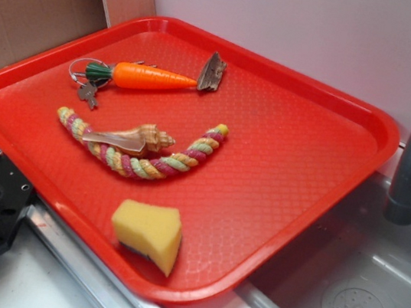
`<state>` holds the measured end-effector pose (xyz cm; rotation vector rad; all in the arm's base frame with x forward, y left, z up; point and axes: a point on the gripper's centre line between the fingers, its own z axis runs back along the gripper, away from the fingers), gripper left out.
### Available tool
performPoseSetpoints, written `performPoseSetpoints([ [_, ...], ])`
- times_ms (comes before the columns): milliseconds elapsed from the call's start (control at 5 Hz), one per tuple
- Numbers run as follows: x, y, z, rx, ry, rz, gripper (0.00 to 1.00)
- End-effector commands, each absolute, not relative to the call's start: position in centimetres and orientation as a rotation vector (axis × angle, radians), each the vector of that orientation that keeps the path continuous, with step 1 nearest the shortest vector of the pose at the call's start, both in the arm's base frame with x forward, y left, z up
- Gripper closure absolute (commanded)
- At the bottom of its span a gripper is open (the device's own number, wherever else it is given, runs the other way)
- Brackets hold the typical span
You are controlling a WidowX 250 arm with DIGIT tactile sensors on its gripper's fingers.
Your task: Grab the carrot.
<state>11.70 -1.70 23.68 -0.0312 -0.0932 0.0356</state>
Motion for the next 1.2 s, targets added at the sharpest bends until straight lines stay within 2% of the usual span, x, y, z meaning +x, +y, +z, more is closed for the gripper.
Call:
performPoseSetpoints([
  [0, 11.7, -1.7, 23.7, -0.031, -0.093, 0.036, 0.00],
  [200, 16.7, -0.7, 21.7, 0.098, -0.154, -0.086, 0.00],
  [400, 18.9, 0.9, 20.2, 0.138, -0.144, -0.185, 0.00],
  [800, 18.9, 0.9, 20.2, 0.138, -0.144, -0.185, 0.00],
  [1000, 21.4, 2.7, 17.9, 0.173, -0.149, -0.248, 0.00],
])
